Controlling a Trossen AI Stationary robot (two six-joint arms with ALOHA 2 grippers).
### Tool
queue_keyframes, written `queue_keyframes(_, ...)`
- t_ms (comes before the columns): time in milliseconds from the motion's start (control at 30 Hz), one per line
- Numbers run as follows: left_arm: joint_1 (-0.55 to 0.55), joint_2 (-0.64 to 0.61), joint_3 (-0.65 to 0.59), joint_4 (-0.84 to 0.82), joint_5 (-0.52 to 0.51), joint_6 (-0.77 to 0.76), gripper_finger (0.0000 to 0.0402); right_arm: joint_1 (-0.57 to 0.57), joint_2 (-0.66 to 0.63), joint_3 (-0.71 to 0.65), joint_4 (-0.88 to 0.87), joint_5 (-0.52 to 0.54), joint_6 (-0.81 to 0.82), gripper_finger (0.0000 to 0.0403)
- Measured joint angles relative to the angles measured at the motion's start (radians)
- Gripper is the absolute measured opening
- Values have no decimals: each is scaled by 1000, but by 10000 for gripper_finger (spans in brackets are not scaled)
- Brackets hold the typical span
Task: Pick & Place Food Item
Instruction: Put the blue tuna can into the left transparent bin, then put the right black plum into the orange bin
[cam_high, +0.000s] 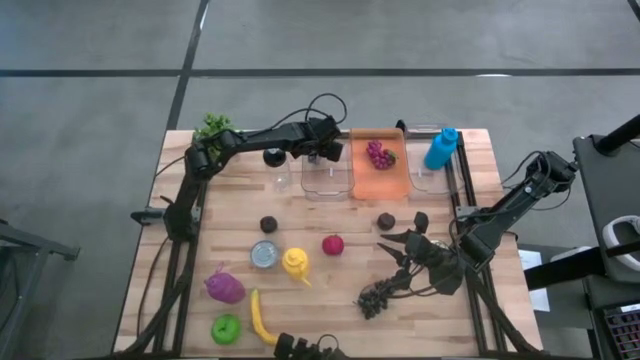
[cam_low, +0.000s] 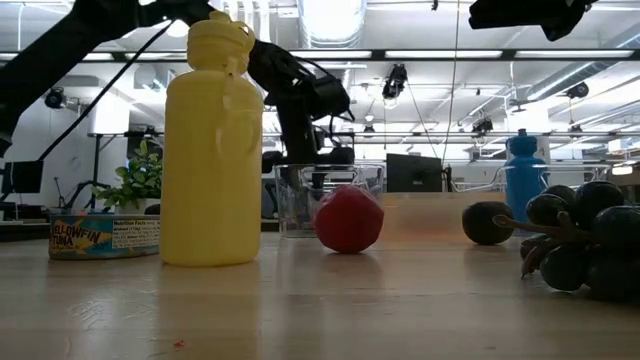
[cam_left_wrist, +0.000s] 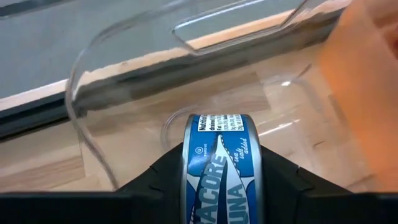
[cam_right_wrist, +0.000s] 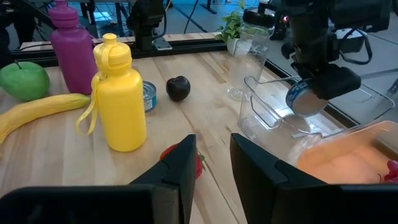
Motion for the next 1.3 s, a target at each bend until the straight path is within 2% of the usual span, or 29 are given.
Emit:
queue_keyframes(167, 1, -3, 0, 6, 0, -6, 146, 0, 0, 0, 1, -11, 0, 94)
queue_keyframes(367, 2, -3, 0, 7, 0, -10, 176, 0, 0, 0, 1, -25, 5, 80)
queue_keyframes(600, 2, -4, 0, 9, -1, -10, 189, 0, 0, 0, 1, -51, 7, 68)
queue_keyframes(1000, 2, -16, 4, 7, -1, 18, 216, 0, 0, 0, 0, -52, 7, 87)
queue_keyframes(1300, 1, -125, 4, 0, 2, 68, 218, 0, 0, 0, 0, -51, 3, 98)
